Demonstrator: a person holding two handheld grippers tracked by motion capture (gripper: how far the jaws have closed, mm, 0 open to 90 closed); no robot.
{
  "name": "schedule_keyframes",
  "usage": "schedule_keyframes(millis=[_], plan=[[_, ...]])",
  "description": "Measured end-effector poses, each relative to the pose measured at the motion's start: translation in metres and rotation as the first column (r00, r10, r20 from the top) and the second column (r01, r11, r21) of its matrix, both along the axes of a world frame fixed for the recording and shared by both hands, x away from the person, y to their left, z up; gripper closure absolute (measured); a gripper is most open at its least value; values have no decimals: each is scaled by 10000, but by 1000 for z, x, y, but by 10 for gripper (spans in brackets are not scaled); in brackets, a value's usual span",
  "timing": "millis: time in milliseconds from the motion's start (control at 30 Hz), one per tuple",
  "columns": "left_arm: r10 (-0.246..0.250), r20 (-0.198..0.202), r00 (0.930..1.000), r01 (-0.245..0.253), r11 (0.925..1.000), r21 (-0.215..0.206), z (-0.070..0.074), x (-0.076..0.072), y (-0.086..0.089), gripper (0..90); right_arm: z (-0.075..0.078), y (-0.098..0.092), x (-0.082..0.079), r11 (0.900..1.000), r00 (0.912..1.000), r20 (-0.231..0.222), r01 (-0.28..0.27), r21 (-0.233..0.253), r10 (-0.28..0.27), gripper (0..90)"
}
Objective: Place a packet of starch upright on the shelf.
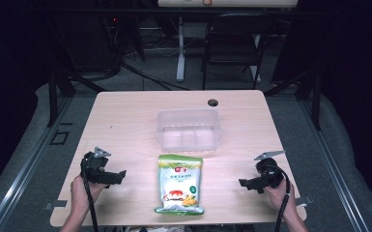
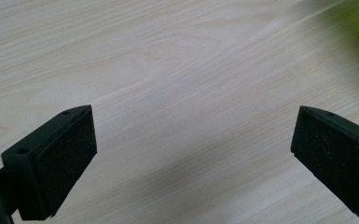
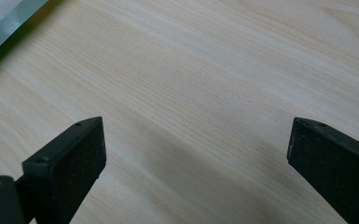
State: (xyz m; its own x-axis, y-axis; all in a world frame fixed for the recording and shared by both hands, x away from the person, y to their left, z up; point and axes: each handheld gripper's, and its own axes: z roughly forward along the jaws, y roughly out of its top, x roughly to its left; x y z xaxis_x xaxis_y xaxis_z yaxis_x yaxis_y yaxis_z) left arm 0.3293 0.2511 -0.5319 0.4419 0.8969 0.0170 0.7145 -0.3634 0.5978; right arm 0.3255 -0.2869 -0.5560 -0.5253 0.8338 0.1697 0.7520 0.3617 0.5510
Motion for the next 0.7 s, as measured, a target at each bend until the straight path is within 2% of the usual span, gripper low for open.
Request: schedule_keyframes(millis=[233, 533, 567, 700], plan=[[2, 122, 9999, -2, 10000, -64, 1, 1, -1, 0, -1, 3, -1, 9999, 9999, 37, -95, -60, 95, 41], [-14, 24, 10000, 15, 9996, -267, 2, 1, -2, 0, -1, 5, -1, 9994, 9994, -54, -337, -120, 336, 42], [-60, -19, 10000, 59, 9989, -468, 2, 2, -2, 0, -2, 6, -1, 9992, 9992, -67, -388, -97, 387, 42], [52, -45, 10000, -55, 9973, -731, 2, 2, -4, 0, -3, 7, -1, 9993, 9993, -56, -369, 1, 369, 42]])
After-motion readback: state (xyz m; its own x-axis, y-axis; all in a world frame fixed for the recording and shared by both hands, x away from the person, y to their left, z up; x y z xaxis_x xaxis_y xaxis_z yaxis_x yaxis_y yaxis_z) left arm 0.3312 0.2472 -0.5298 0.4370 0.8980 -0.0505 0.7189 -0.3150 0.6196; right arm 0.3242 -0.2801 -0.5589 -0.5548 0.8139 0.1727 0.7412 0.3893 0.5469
